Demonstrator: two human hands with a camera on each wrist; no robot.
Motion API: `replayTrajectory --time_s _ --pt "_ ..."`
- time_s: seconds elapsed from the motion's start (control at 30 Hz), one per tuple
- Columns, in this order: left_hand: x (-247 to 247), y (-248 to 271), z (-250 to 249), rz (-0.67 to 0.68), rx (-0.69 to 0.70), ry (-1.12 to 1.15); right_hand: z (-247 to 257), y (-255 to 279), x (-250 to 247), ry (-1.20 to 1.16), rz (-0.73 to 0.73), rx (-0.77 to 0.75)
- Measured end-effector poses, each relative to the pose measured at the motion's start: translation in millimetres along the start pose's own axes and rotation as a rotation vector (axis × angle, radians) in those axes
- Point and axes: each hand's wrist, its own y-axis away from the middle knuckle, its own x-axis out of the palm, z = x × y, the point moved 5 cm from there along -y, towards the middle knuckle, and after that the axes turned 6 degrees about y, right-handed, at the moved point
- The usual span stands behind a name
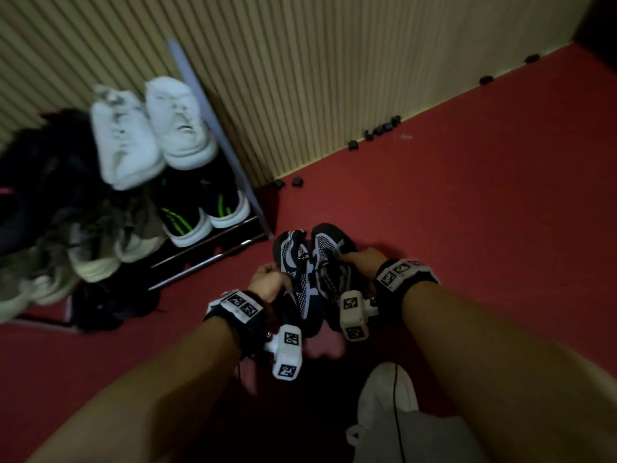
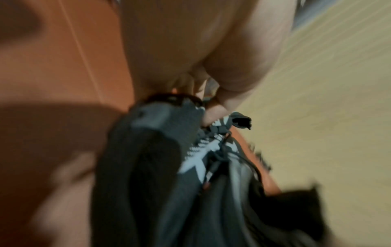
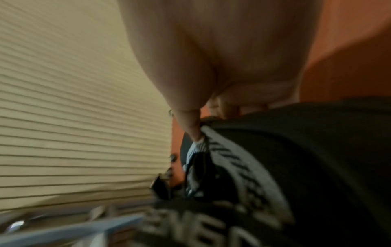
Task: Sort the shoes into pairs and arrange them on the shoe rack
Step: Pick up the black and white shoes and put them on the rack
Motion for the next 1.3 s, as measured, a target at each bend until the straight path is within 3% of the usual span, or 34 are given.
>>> replayTrajectory --time_s 0.13,0.4,0.57,0.73,0.93,1.1,1.3 --pt "-63.3 16.2 -21.5 -0.037 0.023 0.01 31.5 10.7 46.6 -0.09 0.181 -0.015" --pt "-157.8 47.5 -24.6 -0.051 -0.073 0.112 82.2 50.9 134.2 0.116 0.443 -0.067" --pt "-207.8 43.1 -9.5 -0.067 -0.06 0.193 97.1 75.2 176.8 0.116 0.566 -0.081" --pt "-244.7 14.0 -5.2 -0.002 -0.005 0.207 111.2 66.0 219.4 -0.004 0.717 -0.058" --pt "-281.9 -34.1 -2.2 -0.12 0.104 0.348 136.7 40.2 265.3 -0.05 0.711 -0.137" --pt "-295.5 -73.1 2.3 -0.179 0.154 0.37 146.4 -6.8 273.1 -0.106 0.352 -0.213" --pt "-308.8 -91.7 -6.5 -0.364 0.148 0.287 134.2 -60.5 276.1 -0.033 0.242 -0.089"
